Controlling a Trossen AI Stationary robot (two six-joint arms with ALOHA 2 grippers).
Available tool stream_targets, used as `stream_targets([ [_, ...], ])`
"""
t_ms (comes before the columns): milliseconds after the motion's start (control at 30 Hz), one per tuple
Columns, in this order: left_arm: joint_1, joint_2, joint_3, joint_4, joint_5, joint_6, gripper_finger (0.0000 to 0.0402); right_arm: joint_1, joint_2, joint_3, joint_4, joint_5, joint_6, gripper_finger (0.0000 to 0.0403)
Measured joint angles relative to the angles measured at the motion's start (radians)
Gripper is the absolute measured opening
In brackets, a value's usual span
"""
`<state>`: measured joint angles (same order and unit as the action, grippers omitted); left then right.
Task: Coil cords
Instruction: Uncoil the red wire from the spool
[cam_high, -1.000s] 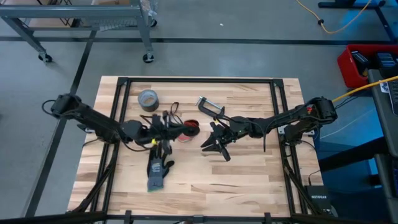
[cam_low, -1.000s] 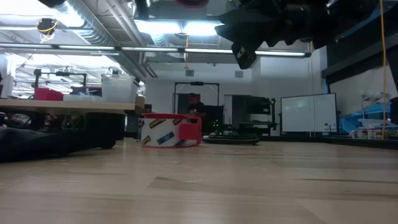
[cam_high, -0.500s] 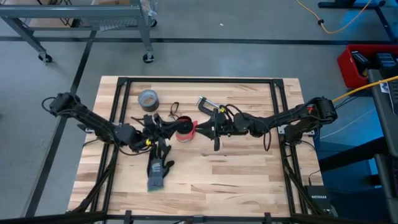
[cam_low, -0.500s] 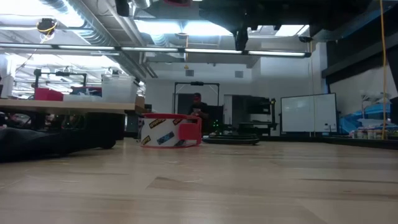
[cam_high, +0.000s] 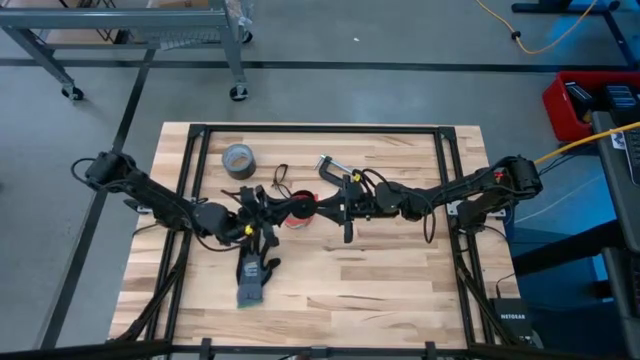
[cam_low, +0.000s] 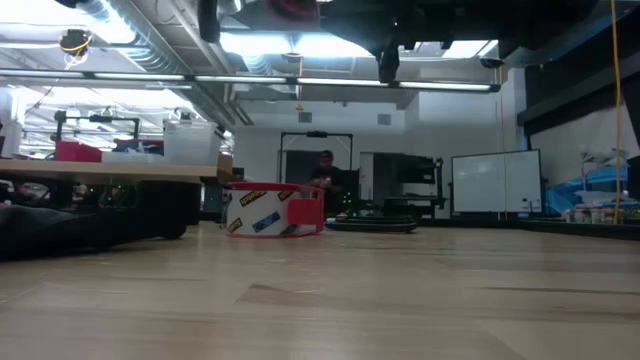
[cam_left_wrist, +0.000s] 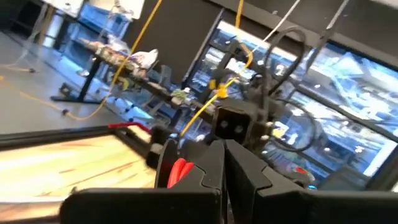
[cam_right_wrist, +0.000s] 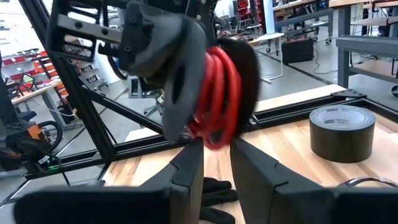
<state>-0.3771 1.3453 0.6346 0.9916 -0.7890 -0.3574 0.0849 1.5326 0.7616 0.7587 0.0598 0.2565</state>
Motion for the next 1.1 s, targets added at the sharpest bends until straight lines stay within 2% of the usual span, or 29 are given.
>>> stream_targets([
  [400, 0.0, 0.0, 0.0, 0.021, 0.03, 0.014, 0.0, 0.0, 0.0, 0.0, 0.0, -0.001, 0.0, 0.0083],
  [633, 0.0, 0.0, 0.0, 0.021, 0.031, 0.015, 0.0, 0.0, 0.001, 0.0, 0.0, -0.061, 0.0, 0.0083],
  [967, 0.0, 0.0, 0.0, 0.021, 0.05, 0.017, 0.0, 0.0, 0.001, 0.0, 0.0, -0.054, -0.002, 0.0083],
  [1100, 0.0, 0.0, 0.0, 0.021, 0.05, 0.044, 0.0, 0.0, 0.001, 0.0, 0.0, -0.116, -0.061, 0.0084],
])
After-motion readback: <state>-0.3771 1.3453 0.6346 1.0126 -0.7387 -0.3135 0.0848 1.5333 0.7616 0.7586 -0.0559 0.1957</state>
